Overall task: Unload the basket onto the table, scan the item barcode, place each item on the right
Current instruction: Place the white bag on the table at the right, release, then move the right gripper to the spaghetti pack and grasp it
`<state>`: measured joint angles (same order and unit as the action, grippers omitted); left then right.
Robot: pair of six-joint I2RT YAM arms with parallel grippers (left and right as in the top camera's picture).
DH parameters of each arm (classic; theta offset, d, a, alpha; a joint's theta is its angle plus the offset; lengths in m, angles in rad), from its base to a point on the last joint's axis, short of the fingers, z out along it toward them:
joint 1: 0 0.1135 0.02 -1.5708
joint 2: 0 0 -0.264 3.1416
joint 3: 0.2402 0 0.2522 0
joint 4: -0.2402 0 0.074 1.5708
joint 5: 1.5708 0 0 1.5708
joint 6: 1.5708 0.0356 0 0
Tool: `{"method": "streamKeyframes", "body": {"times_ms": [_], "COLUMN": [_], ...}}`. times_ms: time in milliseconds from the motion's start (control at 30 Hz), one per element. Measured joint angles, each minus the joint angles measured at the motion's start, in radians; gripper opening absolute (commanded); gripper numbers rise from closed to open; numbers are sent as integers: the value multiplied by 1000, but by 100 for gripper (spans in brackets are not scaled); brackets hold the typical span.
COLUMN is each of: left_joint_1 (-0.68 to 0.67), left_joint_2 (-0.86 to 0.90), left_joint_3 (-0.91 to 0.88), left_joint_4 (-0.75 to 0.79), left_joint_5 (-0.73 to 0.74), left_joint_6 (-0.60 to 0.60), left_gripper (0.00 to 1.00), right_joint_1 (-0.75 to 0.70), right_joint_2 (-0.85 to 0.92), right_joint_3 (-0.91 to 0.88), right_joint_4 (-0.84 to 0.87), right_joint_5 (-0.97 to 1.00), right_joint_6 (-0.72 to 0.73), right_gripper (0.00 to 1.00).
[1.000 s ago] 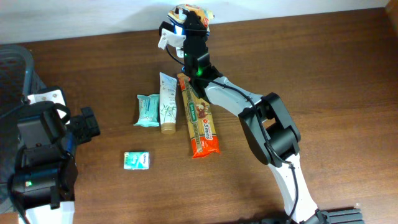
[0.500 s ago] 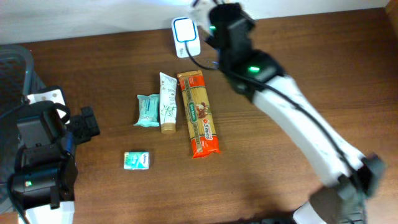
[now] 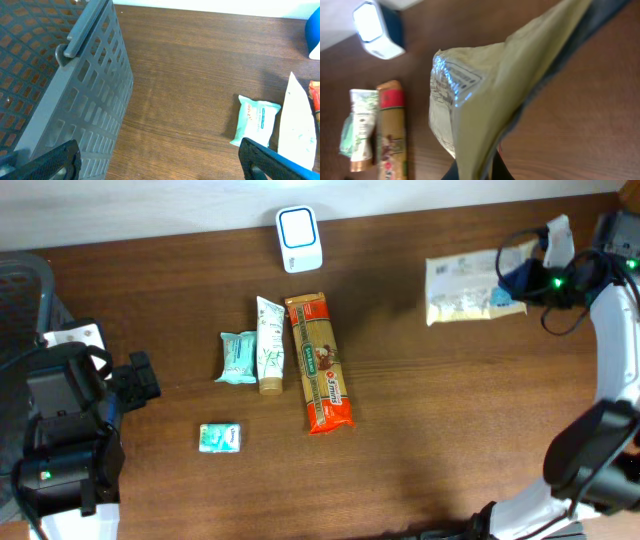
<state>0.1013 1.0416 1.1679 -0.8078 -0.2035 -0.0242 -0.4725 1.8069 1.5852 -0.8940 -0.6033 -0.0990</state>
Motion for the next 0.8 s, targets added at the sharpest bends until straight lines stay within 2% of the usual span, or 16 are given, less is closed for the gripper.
{"method": "streamKeyframes", "body": {"times_ms": [267, 300, 333, 367, 400, 500, 633, 700, 800], "left_joint_1": [0, 0, 0, 0, 0, 0, 0, 0, 0], "left_joint_2": [0, 0, 0, 0, 0, 0, 0, 0, 0], "left_joint_3": [0, 0, 0, 0, 0, 0, 0, 0, 0], "left_joint_4": [0, 0, 0, 0, 0, 1, 0, 0, 0], "left_joint_5": [0, 0, 0, 0, 0, 0, 0, 0, 0], "left_joint_6": [0, 0, 0, 0, 0, 0, 0, 0, 0], "left_gripper": [99, 99, 99, 99, 99, 99, 99, 99, 99], "right_joint_1": [-95, -95, -95, -97, -98, -136, -159, -141, -55], "right_joint_2": [214, 225, 226, 226, 226, 227, 225, 223, 221], "right_joint_3": [-35, -35, -35, -34, -34, 2, 147, 228, 249], "right_joint_4": [105, 110, 109, 110, 109, 27, -144, -245, -273], "right_joint_5": [-27, -25, -5, 39, 58, 98, 79, 44, -8], "right_joint_6": [27, 31, 48, 91, 108, 196, 227, 234, 234], "right_gripper": [4, 8, 20, 52, 100, 99, 99, 99, 99]}}
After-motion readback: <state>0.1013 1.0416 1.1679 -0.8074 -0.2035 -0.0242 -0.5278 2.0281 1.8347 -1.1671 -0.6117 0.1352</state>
